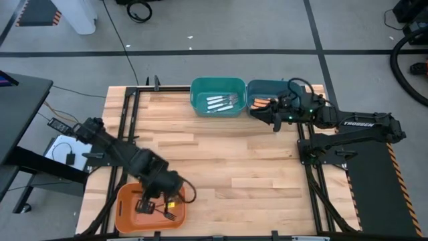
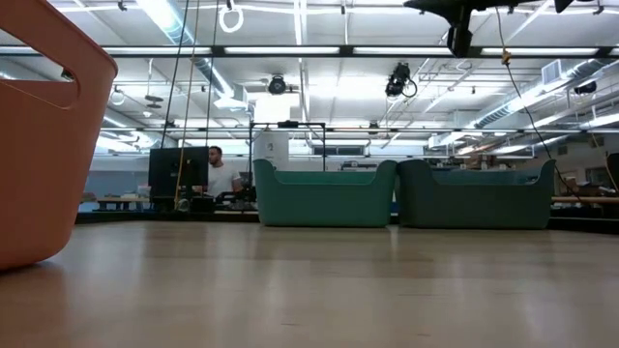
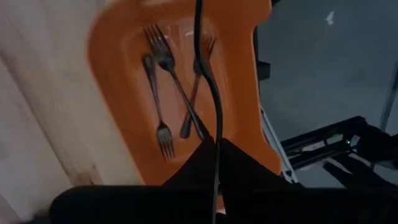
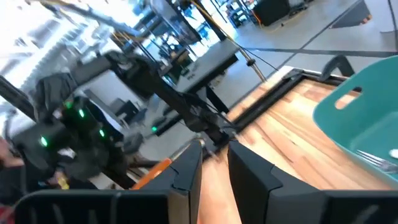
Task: Sort silverware by color (type)
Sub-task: Put the black fork into the orange bin
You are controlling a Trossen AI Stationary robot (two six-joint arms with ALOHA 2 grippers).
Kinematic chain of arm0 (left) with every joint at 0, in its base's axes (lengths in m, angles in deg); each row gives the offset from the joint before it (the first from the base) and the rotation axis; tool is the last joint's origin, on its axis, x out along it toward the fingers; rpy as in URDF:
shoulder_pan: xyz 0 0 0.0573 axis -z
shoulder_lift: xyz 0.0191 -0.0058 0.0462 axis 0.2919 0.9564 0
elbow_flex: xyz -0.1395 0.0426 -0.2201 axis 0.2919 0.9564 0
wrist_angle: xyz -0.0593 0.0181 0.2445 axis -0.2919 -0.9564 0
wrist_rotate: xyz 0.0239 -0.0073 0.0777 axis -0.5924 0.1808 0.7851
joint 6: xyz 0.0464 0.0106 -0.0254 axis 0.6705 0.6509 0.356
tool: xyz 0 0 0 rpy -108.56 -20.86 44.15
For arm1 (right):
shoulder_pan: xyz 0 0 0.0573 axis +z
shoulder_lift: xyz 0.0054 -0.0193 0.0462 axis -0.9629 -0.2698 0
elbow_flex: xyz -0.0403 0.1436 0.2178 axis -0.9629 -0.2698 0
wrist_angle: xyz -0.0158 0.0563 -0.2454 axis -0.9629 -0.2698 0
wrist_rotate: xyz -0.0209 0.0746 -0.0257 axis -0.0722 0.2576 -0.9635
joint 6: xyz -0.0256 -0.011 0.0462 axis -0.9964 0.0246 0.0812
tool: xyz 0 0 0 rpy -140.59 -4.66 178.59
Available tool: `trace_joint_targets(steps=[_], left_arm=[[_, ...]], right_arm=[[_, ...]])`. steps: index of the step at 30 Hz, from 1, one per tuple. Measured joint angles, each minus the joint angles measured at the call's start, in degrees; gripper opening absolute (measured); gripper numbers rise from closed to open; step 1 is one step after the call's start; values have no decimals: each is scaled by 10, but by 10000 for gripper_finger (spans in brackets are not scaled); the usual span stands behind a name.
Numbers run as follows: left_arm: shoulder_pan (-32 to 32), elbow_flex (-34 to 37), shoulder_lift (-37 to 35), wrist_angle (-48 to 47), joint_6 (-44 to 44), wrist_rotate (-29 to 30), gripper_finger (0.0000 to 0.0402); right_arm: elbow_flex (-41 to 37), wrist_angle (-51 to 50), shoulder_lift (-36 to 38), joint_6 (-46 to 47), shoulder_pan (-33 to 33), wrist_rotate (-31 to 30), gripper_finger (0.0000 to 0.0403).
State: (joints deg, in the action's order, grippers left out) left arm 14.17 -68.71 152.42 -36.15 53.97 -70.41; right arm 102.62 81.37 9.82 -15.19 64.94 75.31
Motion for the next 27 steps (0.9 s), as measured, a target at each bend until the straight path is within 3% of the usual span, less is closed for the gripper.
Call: trace_joint_targets(steps=[9,13,20,23,27], left_arm=[[113,17,-2,10,-103,24,15],[150,131,-28,48,-146,11,15],[167,343,-108,279,-219,0,15],[159,403,-119,341,-235,10,15],[147,458,-120,350,-242,40,20]], right_arm=[[0,67,-5,45,18,-9,84],[0,99,-21,46,42,-21,84],[0,130,-64,52,76,-63,84],[0,133,-85,68,86,-76,84],[0,155,-113,80,95,-79,84]])
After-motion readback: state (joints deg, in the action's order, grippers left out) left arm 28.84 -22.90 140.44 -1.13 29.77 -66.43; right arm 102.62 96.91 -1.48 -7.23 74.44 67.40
